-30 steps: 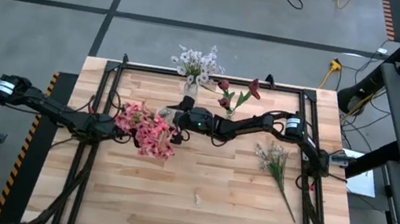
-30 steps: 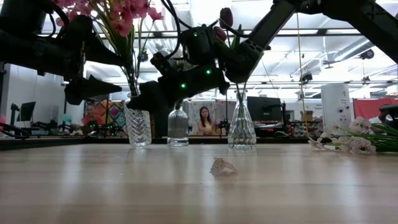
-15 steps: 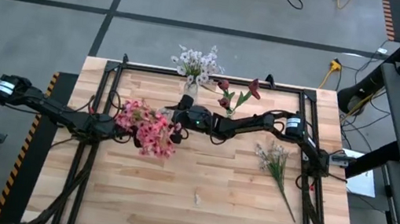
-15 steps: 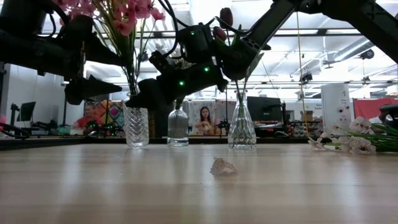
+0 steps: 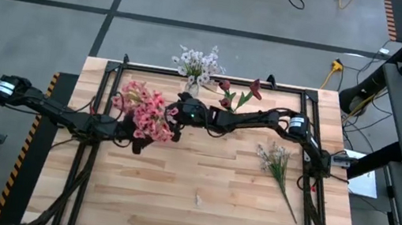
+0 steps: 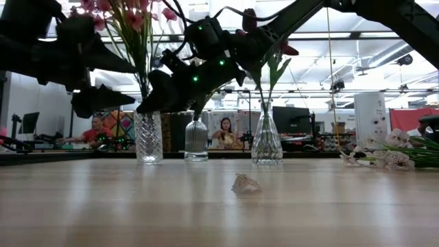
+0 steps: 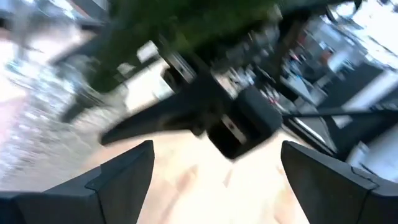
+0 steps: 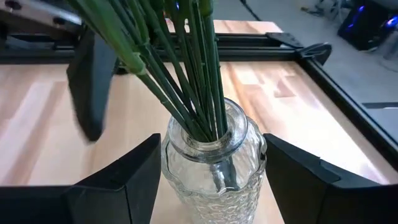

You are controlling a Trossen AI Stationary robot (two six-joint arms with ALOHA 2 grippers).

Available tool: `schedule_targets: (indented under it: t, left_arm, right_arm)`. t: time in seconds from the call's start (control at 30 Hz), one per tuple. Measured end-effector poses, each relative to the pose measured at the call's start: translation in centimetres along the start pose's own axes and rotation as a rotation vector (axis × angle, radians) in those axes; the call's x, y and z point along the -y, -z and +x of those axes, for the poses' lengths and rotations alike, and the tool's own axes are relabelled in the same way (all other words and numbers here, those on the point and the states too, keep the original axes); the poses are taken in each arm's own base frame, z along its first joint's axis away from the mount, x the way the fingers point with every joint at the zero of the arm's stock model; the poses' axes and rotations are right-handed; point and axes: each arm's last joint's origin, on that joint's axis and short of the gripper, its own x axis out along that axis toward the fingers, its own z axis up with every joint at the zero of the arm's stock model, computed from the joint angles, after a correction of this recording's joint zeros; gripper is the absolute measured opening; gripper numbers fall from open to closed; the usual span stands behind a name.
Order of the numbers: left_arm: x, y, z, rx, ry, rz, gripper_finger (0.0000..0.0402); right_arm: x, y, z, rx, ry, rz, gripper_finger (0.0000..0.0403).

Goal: Sort flowers into vase by color
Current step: Adjust the bottom left transparent vase

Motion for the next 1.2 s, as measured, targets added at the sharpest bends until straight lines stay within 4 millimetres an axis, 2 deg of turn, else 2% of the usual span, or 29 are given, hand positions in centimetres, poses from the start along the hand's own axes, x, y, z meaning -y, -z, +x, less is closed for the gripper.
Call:
schedule_targets:
  t: [0.3, 0.5, 0.67, 0.87, 1.2]
  left_arm:
    - [0.2, 1.0, -0.2, -0.231, 0.165, -0.044, 0.0332]
    - [-0.2, 1.9, -0.6, -0.424, 0.196, -0.125, 0.0332]
    - [0.0, 1.7, -0.9, -0.451, 0.237, -0.182, 0.0332]
    - [1.9, -0.7, -1.3, -0.481, 0.284, -0.188, 0.0332]
    - [3.5, -5.1, -3.5, -0.556, -0.009, -0.048, 0.0332]
  right_arm:
    - [-0.2, 0.0, -0.1, -0.014, -0.057, 0.049, 0.0243]
    - [-0.2, 0.0, -0.1, -0.016, -0.077, 0.074, 0.0244]
    - [-0.2, -0.1, -0.2, -0.019, -0.078, 0.079, 0.0244]
    - [-0.2, 0.1, -0.2, -0.039, -0.079, 0.083, 0.0244]
    - [-0.2, 0.2, -0.2, -0.053, -0.080, 0.079, 0.0244]
